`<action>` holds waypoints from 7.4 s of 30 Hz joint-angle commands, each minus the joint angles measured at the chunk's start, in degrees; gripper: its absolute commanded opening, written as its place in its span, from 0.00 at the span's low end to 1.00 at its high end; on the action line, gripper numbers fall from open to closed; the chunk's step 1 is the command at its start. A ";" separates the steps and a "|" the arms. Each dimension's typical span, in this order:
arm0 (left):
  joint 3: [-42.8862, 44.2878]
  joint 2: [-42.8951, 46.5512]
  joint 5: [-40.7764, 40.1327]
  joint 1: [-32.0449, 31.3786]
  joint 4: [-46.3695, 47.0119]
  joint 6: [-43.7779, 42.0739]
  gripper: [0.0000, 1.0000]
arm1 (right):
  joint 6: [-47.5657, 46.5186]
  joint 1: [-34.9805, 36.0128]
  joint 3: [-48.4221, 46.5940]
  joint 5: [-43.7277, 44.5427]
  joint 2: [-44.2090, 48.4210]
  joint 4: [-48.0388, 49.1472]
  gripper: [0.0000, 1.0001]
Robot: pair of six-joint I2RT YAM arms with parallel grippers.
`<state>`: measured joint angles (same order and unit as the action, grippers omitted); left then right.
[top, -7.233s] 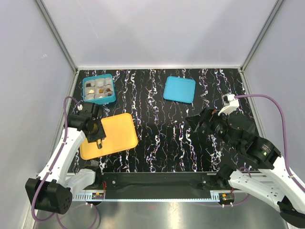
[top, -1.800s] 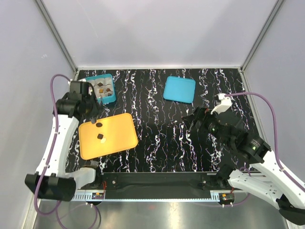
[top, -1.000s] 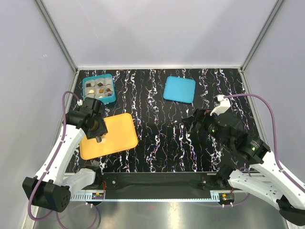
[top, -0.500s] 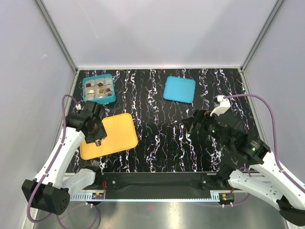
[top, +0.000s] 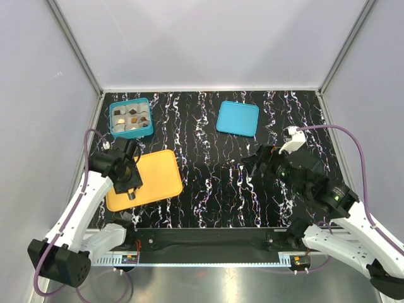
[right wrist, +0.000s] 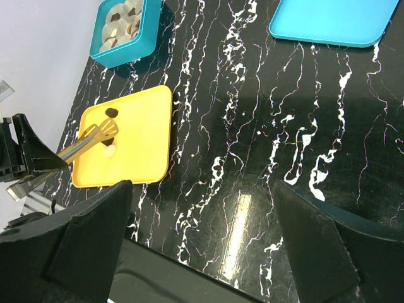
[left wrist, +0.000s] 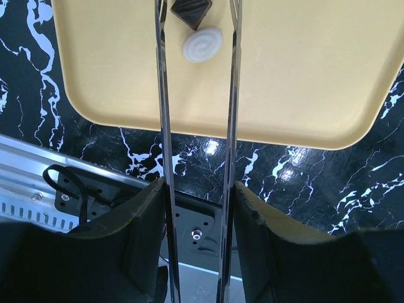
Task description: Pack the chocolate
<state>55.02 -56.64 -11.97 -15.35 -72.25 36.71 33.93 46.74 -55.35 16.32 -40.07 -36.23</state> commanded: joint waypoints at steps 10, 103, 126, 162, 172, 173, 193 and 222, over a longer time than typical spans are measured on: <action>0.87 2.76 1.77 -0.29 -1.58 -0.76 0.46 | -0.27 -0.25 -0.55 -1.20 0.35 2.04 1.00; 59.06 -58.40 -3.85 8.94 23.73 -19.66 0.33 | -3.96 -0.25 -3.89 5.13 -8.35 4.32 1.00; 61.26 -57.18 -3.51 8.85 22.07 -21.15 0.47 | -3.61 -0.25 -3.80 5.83 -10.02 4.41 1.00; 15.10 -26.39 -10.26 -34.10 32.44 8.19 0.47 | -2.29 -0.33 -9.22 10.58 -4.12 -10.09 1.00; 12.57 -35.90 -9.92 -39.75 42.62 11.54 0.52 | -3.27 -0.25 -20.58 18.04 -13.00 -15.10 1.00; 12.22 -36.52 -9.74 -40.36 44.11 11.72 0.54 | -2.74 -0.25 -21.11 18.66 -13.45 -16.23 1.00; 9.75 -48.92 -2.01 -44.76 54.76 14.44 0.78 | 5.97 -0.25 -25.07 24.38 -19.69 -23.98 1.00; 15.90 -0.75 -21.43 -29.83 24.54 4.07 0.99 | -9.24 -24.22 -29.01 -1.79 -42.34 4.06 1.00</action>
<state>71.92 -57.45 -30.00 -47.81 -43.81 41.76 26.26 25.26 -79.22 21.71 -76.99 -37.93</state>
